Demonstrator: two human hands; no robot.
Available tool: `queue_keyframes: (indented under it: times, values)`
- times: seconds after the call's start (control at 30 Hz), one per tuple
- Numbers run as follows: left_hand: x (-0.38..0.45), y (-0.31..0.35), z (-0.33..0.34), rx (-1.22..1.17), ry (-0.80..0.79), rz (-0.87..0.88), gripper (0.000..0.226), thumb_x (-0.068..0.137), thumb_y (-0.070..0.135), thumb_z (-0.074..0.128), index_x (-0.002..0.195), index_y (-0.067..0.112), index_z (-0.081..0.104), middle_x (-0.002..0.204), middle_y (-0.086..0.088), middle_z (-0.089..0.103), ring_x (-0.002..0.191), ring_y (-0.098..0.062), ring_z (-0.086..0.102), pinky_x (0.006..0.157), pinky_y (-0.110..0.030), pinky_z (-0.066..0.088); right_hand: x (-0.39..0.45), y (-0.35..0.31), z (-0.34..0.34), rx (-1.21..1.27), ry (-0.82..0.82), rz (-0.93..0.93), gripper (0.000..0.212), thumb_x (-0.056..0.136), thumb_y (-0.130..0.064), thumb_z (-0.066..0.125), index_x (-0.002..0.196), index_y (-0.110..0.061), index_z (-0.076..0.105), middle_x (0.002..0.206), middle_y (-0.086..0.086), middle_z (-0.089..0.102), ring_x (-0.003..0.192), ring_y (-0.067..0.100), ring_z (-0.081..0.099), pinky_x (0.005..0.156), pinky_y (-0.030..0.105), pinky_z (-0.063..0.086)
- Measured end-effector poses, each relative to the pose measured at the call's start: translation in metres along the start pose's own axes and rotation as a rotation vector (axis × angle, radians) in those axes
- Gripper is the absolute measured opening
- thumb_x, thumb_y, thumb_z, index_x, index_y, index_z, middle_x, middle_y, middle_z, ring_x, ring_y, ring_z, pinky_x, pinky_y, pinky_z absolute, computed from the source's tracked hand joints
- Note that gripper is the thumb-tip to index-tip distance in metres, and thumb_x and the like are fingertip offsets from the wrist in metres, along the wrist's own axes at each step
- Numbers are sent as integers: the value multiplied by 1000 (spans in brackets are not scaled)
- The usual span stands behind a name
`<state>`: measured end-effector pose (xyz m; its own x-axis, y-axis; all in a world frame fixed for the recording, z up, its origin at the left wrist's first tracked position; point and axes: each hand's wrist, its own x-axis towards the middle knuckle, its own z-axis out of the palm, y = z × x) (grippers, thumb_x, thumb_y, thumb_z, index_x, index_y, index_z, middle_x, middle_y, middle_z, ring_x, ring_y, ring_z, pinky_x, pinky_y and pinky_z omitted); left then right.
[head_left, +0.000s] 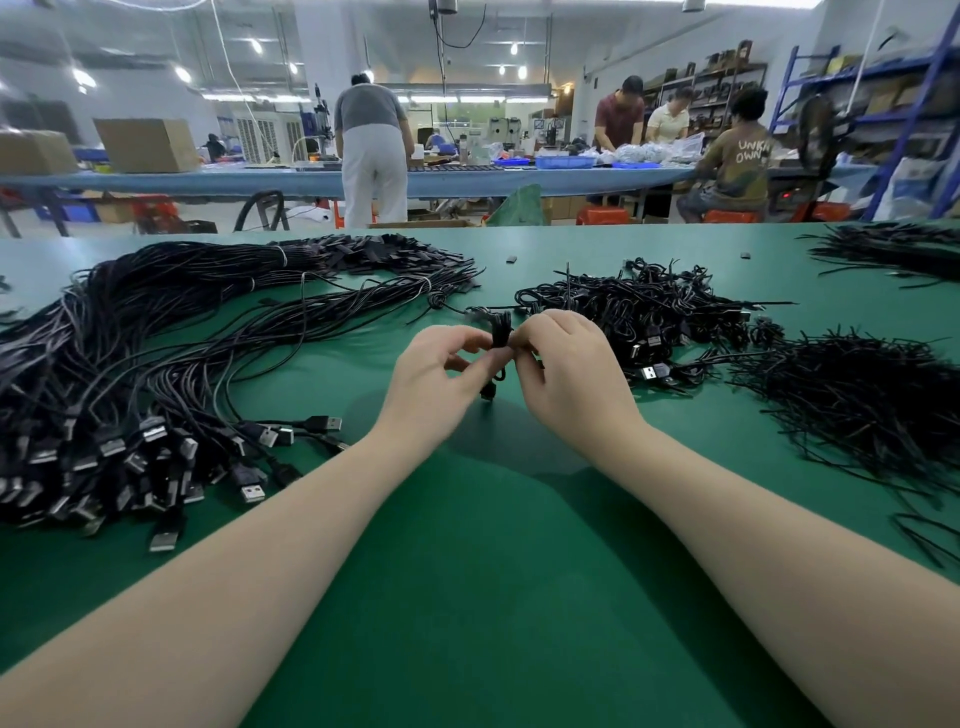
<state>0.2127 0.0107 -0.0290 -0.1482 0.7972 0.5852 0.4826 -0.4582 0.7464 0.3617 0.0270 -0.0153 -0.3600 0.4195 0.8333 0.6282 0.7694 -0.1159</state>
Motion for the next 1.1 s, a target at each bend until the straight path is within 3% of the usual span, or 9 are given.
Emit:
queue_keyframes:
  times: [0.13,0.4,0.5,0.6,0.77,0.93,0.97,1.03,1.1]
  values:
    - [1,4,3,-17,-37,-64,25,90,32,64,65,28,62,56,19,59,52,2,47,53,-9,36,2,0,-1,-47,-17,-22,10,87,0,57,80,4,63,79,16,63,76,36,59,71,47,48]
    - [4,12,-1,-338,-185,-411,38,97,34,50,64,17,59,55,4,57,50,-14,49,55,-24,34,2,1,-1,-171,-6,-199,6,83,3,63,77,2,64,74,15,61,70,35,58,68,43,50]
    - [9,16,-8,-510,-365,-637,43,95,37,44,56,22,55,49,7,43,42,-12,42,49,-26,24,4,0,0,-242,61,-311,12,73,9,69,70,0,61,70,14,59,65,33,57,63,40,50]
    - [12,15,-17,-571,-456,-701,50,93,39,43,48,22,56,49,7,40,42,-10,41,52,-28,22,5,-4,3,-248,88,-326,10,77,5,68,71,-1,63,72,13,61,67,33,59,64,40,50]
    - [9,7,-7,-558,-221,-672,46,98,47,41,72,19,67,56,5,57,45,-8,49,48,-20,35,10,3,-6,-27,51,-70,6,87,-5,63,85,-1,68,79,12,67,74,31,61,71,40,49]
    - [2,4,1,-334,-209,-517,27,100,24,44,87,21,67,64,7,56,47,-3,49,43,-14,34,23,50,-18,-5,248,612,27,94,-5,50,118,-6,63,108,10,67,87,18,55,74,21,36]
    - [3,6,2,-294,-203,-508,24,99,21,44,89,23,66,69,7,58,50,-4,51,43,-15,35,19,58,-15,0,175,726,36,93,-1,46,129,-4,53,125,17,57,100,24,53,78,23,35]
    - [15,14,-1,-307,-121,-530,20,98,18,44,92,26,61,80,6,60,57,-6,54,47,-17,38,6,60,-7,-47,-61,886,64,89,4,43,148,-3,20,155,21,12,131,32,33,91,29,34]
    - [37,22,-18,-385,41,-534,19,97,14,43,94,26,58,84,4,60,62,-7,56,50,-18,39,-4,55,0,-196,-130,912,82,84,4,46,153,-13,5,158,17,-14,142,33,13,107,39,28]
